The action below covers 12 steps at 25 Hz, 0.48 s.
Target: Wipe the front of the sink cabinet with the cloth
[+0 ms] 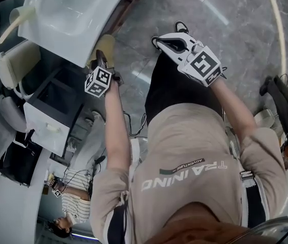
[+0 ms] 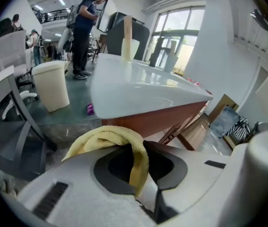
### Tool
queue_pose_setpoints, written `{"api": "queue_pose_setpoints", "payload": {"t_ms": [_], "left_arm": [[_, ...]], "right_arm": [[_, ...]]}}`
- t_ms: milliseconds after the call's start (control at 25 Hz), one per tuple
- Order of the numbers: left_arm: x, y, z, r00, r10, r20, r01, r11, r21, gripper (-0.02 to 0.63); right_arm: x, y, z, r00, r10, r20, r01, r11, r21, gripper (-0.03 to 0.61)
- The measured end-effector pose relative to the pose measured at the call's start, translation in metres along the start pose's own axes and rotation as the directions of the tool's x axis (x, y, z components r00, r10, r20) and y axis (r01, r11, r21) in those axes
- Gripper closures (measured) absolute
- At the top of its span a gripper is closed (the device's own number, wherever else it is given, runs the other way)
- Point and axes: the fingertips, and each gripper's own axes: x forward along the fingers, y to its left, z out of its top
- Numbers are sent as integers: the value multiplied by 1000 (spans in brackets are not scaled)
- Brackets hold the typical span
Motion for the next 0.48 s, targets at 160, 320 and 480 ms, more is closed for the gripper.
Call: {"api": "queue_pose_setpoints", "payload": {"t_ms": [160, 320, 480], "left_arm": [[12, -15, 8, 1000, -17, -22, 20, 994, 107, 565], [21, -24, 9, 999, -51, -9, 52, 987, 151, 565], [30, -33, 7, 999, -46, 5, 44, 987, 155, 565]], "right_arm": [[6, -6, -10, 1000, -11, -15, 11, 1000, 8, 566], [6, -7, -15, 1000, -21, -5, 21, 1000, 14, 567], [3, -23, -29, 999, -43, 8, 42, 998, 54, 566]]}}
